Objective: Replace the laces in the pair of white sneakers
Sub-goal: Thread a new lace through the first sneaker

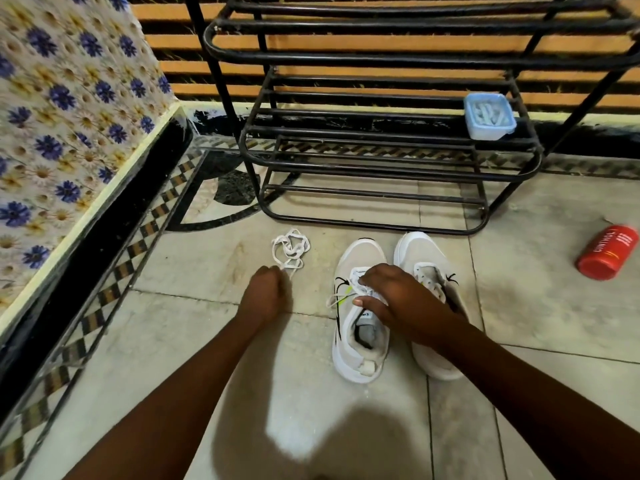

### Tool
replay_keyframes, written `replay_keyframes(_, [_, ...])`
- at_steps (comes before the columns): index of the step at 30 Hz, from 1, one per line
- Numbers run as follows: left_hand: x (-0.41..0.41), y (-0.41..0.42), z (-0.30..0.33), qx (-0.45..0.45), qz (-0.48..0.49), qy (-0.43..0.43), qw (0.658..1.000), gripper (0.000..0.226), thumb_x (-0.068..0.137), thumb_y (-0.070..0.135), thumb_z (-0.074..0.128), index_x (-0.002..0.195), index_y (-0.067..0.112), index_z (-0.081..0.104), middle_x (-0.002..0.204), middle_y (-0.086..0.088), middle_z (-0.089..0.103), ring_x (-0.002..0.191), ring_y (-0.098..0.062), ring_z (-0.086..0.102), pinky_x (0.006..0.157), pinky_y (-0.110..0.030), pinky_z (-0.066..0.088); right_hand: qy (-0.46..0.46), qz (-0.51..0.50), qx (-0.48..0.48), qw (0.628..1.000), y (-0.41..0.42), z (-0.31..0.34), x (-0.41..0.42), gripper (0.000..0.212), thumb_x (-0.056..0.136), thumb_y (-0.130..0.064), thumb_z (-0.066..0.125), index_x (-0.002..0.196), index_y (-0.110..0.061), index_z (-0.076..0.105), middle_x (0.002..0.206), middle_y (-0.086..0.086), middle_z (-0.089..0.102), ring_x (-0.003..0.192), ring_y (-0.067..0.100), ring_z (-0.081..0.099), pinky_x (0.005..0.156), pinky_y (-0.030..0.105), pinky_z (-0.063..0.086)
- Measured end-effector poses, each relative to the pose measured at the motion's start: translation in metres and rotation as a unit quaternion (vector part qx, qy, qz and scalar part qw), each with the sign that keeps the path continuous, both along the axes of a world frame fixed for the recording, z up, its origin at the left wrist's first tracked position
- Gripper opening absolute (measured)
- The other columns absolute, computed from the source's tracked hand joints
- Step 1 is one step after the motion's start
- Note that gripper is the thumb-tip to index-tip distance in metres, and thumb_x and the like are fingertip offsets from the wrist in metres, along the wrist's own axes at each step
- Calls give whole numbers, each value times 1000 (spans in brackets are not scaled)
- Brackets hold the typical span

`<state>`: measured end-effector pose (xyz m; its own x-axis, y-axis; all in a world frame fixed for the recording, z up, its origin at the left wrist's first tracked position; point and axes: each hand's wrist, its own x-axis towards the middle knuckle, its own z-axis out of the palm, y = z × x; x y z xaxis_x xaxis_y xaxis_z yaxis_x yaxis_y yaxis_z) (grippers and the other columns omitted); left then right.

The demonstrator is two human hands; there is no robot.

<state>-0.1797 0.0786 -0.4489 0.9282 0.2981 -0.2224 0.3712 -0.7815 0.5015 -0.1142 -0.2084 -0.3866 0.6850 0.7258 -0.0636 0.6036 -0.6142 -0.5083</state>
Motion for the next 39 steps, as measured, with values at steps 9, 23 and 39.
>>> replay_keyframes(9, [-51, -47, 8, -74, 20, -10, 997, 20, 73, 37, 49, 79, 36, 67, 74, 16, 69, 72, -5, 67, 72, -37, 58, -16, -15, 58, 998, -3, -9, -1, 52, 92, -57, 55, 112, -11, 69, 107, 3, 66, 102, 26, 63, 92, 39, 51])
replay_keyframes(23, [-23, -38, 5, 92, -61, -13, 994, 7, 90, 24, 66, 97, 21, 66, 124, -8, 44, 113, -30, 48, 88, -42, 51, -14, -6, 40, 999, 14, -8, -5, 64, 87, -65, 45, 121, -15, 66, 113, 3, 65, 109, 26, 60, 96, 44, 49])
replay_keyframes(39, [-20, -40, 134, -296, -2, -285, 912, 9, 95, 4, 71, 91, 12, 69, 81, -9, 75, 65, -23, 68, 61, -36, 55, 381, -127, 386, 830, 71, 60, -25, 19, 85, 8, 65, 103, 3, 67, 76, 20, 73, 64, 32, 63, 60, 31, 49])
